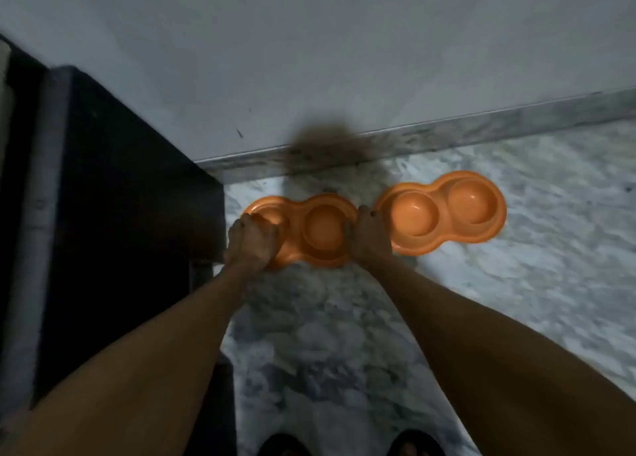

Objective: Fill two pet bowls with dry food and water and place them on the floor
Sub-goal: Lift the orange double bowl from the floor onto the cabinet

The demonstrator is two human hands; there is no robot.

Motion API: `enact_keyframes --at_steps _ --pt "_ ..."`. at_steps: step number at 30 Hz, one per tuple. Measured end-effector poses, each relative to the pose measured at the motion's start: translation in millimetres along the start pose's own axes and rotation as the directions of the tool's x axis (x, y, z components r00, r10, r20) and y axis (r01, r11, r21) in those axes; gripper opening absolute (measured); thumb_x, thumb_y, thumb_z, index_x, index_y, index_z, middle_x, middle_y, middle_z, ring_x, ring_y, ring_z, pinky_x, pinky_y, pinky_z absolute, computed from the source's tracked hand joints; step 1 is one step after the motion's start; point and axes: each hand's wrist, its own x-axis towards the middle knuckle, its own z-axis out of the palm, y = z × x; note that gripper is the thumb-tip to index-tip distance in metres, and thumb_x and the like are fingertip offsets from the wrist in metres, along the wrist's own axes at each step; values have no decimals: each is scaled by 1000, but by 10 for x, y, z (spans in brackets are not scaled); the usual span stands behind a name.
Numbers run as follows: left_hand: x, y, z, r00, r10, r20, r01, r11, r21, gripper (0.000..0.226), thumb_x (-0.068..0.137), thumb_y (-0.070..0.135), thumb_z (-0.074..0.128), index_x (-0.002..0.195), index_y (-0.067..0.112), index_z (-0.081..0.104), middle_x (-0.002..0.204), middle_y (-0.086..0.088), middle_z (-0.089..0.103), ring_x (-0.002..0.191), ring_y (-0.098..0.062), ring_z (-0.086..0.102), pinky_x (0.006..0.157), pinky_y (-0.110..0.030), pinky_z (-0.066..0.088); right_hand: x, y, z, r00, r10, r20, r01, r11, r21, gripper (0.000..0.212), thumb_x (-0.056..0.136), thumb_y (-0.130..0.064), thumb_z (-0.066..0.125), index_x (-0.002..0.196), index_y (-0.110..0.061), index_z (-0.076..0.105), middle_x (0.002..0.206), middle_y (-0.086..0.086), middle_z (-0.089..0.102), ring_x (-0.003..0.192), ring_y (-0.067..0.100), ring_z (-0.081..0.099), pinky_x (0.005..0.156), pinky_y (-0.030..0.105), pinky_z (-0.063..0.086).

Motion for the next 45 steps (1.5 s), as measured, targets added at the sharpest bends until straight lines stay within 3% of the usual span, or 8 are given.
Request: enact_keyframes --at_steps 6,11,15,20,29,36,45 --pt "417 -267 341 974 -227 -7 221 952 -211 78 91 41 59 146 -2 25 149 -25 36 136 -44 38 111 -49 35 369 100 420 990 138 -29 -138 990 21 47 98 -25 49 137 -1 36 139 25 41 126 43 46 99 44 41" --pt "481 -314 410 966 -256 -40 236 930 -281 68 91 28 59 146 1 30 149 -23 35 134 -43 39 110 -47 37 432 146 554 978 197 -69 -200 979 -31 42 96 -18 49 136 -7 40 138 21 42 126 41 44 97 52 44" --pt "427 -318 408 950 -309 -54 263 879 -398 65 83 17 67 140 6 39 145 -20 39 129 -41 45 104 -43 42 454 162 536 970 226 -87 -226 974 17 42 92 -13 50 133 -9 42 136 22 41 122 44 46 95 50 45" --pt "6 -210 230 949 -306 -73 256 885 -388 63 87 16 62 143 6 36 146 -20 36 128 -41 46 101 -43 42 150 154 216 974 182 -137 -175 983 56 44 92 -15 51 135 -7 44 133 25 44 116 47 51 90 47 45" --pt "-1454 789 -1217 952 -236 -196 117 871 -477 54 92 25 56 139 4 40 142 -22 41 130 -42 43 109 -48 36 -1033 -725 -1656 946 194 -258 -169 979 115 40 95 -22 49 132 -8 43 130 22 46 118 45 49 93 54 45" --pt "-2868 1805 -3055 920 -141 -366 -91 832 -547 52 93 26 57 136 2 43 137 -22 45 126 -40 45 101 -46 38 -2173 -1900 -3564 905 152 -396 -90 981 172 36 94 -23 50 127 -10 47 127 20 49 116 44 51 91 53 47" --pt "-4330 2077 -4823 841 -6 -542 -341 771 -538 51 93 24 56 135 -3 45 134 -24 48 127 -41 44 104 -43 33 -3729 -3170 -4933 841 84 -534 40 975 218 38 95 -25 49 129 -10 46 130 17 49 116 40 52 87 50 45"
